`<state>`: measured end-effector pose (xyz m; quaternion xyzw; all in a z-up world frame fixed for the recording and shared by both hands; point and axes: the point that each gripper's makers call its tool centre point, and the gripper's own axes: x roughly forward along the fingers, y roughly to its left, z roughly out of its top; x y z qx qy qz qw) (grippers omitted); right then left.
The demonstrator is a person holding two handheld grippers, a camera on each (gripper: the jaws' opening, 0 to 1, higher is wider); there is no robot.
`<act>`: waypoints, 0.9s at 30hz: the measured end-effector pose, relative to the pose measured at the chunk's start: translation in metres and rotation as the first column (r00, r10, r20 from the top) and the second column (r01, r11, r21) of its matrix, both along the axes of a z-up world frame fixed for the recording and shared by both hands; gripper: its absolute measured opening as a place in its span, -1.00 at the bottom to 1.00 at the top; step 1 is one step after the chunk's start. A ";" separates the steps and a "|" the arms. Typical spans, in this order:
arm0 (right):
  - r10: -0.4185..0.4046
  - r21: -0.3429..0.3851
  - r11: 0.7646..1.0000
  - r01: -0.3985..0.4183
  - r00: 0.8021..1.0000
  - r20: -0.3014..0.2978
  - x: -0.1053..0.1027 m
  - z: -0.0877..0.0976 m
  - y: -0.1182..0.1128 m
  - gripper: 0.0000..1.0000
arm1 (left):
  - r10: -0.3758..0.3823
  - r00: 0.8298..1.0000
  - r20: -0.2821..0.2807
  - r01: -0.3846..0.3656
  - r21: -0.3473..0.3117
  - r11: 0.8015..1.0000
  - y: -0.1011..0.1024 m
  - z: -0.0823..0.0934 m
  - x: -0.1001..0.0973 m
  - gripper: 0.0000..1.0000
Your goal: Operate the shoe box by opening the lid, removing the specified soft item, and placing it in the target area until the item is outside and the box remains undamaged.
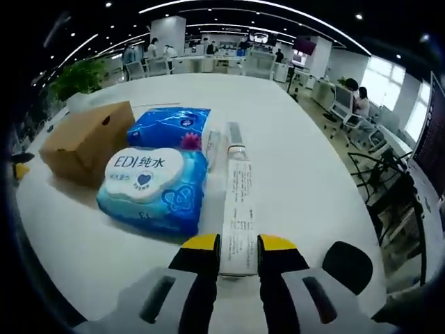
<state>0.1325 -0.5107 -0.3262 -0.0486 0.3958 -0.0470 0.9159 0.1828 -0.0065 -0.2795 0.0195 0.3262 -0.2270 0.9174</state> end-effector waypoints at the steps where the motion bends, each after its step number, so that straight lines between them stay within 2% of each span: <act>1: 0.002 0.002 1.000 -0.002 1.000 0.002 0.001 0.000 0.000 -0.61 | -0.002 1.000 -0.004 0.002 0.001 1.000 0.000 -0.001 0.000 0.69; 5: 0.008 0.003 1.000 -0.008 1.000 -0.001 0.003 0.000 0.000 -0.59 | 0.001 1.000 -0.011 -0.001 0.006 1.000 0.001 -0.002 -0.001 0.69; 6: 0.003 0.002 1.000 -0.003 1.000 -0.003 0.003 0.000 0.000 -0.50 | 0.004 1.000 -0.011 -0.004 0.005 1.000 0.001 -0.002 -0.001 0.69; 8: 0.000 -0.029 1.000 0.000 1.000 -0.004 0.003 0.002 -0.005 -0.04 | 0.011 1.000 -0.004 -0.011 0.000 1.000 0.003 0.001 0.001 0.69; 9: 0.000 -0.029 1.000 0.000 1.000 -0.004 0.003 0.002 -0.005 0.06 | 0.014 1.000 0.000 -0.014 -0.003 1.000 0.004 0.002 0.001 0.69; 11: -0.006 0.040 0.999 0.004 0.999 0.034 0.003 0.006 0.005 0.05 | 0.032 0.999 0.002 -0.032 -0.030 0.999 0.006 0.006 0.004 0.71; 14: -0.016 0.058 0.998 0.012 0.998 0.064 0.005 0.013 0.011 0.08 | 0.025 1.000 0.019 -0.023 -0.066 0.998 0.004 0.013 0.003 0.68; 15: -0.010 0.057 0.998 0.006 0.997 0.070 0.006 0.014 0.013 0.10 | 0.021 1.000 0.018 -0.019 -0.097 0.995 0.001 0.016 0.000 0.69; 17: 0.025 0.013 1.000 -0.027 0.995 0.092 0.011 0.021 0.015 0.16 | 0.020 1.000 0.011 -0.018 -0.173 0.985 -0.006 0.021 -0.006 0.75; 18: 0.050 -0.024 0.999 -0.048 0.995 0.089 0.013 0.023 0.016 0.20 | 0.029 0.999 -0.015 -0.032 -0.173 0.984 -0.004 0.018 -0.011 0.79; 19: 0.057 -0.057 0.997 -0.052 0.995 0.084 0.013 0.025 0.014 0.31 | 0.046 0.997 -0.062 -0.056 -0.173 0.983 -0.001 0.011 -0.017 0.86; 20: 0.087 -0.084 0.993 -0.078 0.990 0.111 0.019 0.030 0.017 0.41 | 0.057 0.994 -0.088 -0.072 -0.177 0.982 0.000 0.008 -0.021 0.91; 22: 0.109 -0.085 0.992 -0.098 0.984 0.139 0.023 0.036 0.022 0.48 | 0.076 0.993 -0.092 -0.093 -0.197 0.976 -0.001 0.008 -0.025 0.93; 24: 0.123 -0.053 0.992 -0.116 0.979 0.165 0.027 0.041 0.032 0.48 | 0.083 0.991 -0.104 -0.102 -0.198 0.975 -0.002 0.007 -0.031 0.92; 25: 0.135 -0.009 0.991 -0.135 0.973 0.185 0.031 0.043 0.040 0.50 | 0.087 0.991 -0.101 -0.106 -0.196 0.975 -0.004 0.007 -0.033 0.90; 27: 0.159 0.005 0.987 -0.163 0.967 0.199 0.034 0.045 0.047 0.53 | 0.097 0.991 -0.095 -0.114 -0.192 0.975 -0.007 0.003 -0.038 0.86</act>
